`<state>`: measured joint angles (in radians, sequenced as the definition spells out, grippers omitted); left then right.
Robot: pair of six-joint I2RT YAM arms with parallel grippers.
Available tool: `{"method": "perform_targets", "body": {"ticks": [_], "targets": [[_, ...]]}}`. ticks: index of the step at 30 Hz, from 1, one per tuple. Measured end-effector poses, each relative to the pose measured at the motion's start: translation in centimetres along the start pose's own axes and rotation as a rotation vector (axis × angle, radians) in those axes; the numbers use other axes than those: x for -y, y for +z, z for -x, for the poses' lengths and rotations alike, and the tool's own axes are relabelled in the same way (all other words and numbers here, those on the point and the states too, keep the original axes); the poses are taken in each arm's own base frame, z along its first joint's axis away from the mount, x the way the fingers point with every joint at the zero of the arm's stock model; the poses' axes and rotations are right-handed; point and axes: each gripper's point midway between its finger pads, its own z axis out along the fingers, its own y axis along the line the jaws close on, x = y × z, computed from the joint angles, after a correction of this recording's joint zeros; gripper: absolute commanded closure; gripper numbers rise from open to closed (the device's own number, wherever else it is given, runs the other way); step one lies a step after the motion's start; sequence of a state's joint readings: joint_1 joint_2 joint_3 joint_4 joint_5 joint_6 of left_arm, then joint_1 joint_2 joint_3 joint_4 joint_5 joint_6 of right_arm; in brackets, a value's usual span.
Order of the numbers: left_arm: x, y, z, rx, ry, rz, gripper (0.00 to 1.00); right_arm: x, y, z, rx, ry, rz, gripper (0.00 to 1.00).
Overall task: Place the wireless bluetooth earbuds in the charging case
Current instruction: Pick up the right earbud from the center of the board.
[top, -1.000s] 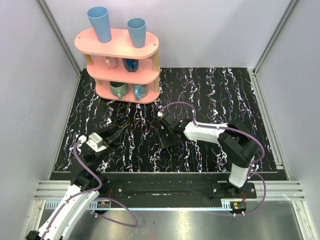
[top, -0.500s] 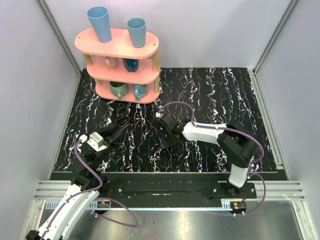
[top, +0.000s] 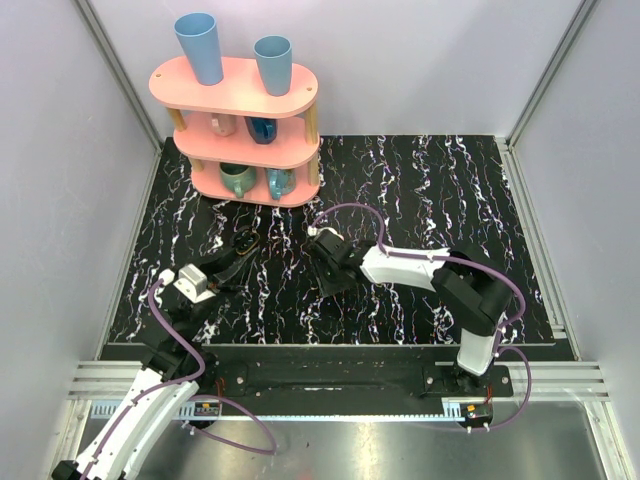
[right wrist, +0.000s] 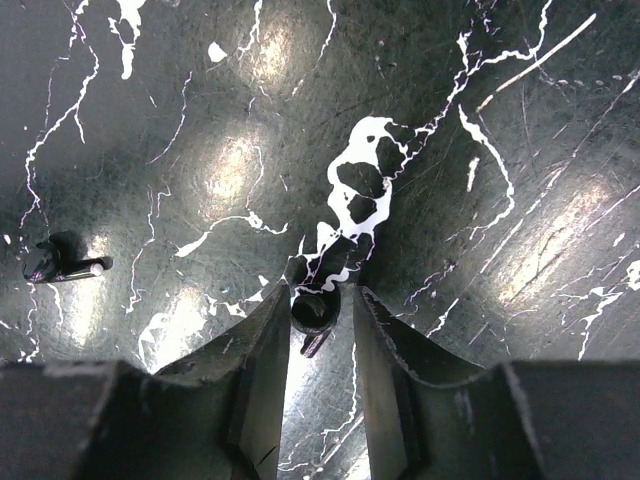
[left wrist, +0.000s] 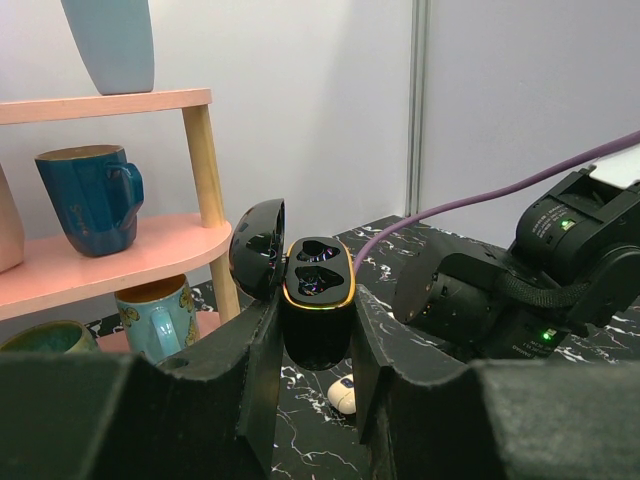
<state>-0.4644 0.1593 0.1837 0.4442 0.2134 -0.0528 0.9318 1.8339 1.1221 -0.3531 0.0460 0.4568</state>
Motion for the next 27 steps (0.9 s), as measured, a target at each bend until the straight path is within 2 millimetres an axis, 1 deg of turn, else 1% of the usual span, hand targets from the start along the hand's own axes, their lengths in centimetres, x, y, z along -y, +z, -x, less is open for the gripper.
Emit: {"method": "perform_targets", "body": {"ticks": [18, 24, 26, 27], "targets": [[0.01, 0.0, -0.01, 0.0, 0.0, 0.0, 1.0, -0.17, 0.06, -0.29, 0.014, -0.04, -0.042, 0.6], [0.0, 0.0, -0.01, 0.0, 0.0, 0.0, 1.0, -0.16, 0.1, -0.37, 0.015, -0.061, -0.064, 0.64], [0.0, 0.0, 0.0, 0.0, 0.0, 0.0, 1.0, -0.06, 0.1, -0.37, 0.016, -0.063, -0.07, 0.68], [0.0, 0.0, 0.0, 0.0, 0.0, 0.0, 1.0, -0.04, 0.1, -0.36, 0.017, -0.065, -0.072, 0.68]]}}
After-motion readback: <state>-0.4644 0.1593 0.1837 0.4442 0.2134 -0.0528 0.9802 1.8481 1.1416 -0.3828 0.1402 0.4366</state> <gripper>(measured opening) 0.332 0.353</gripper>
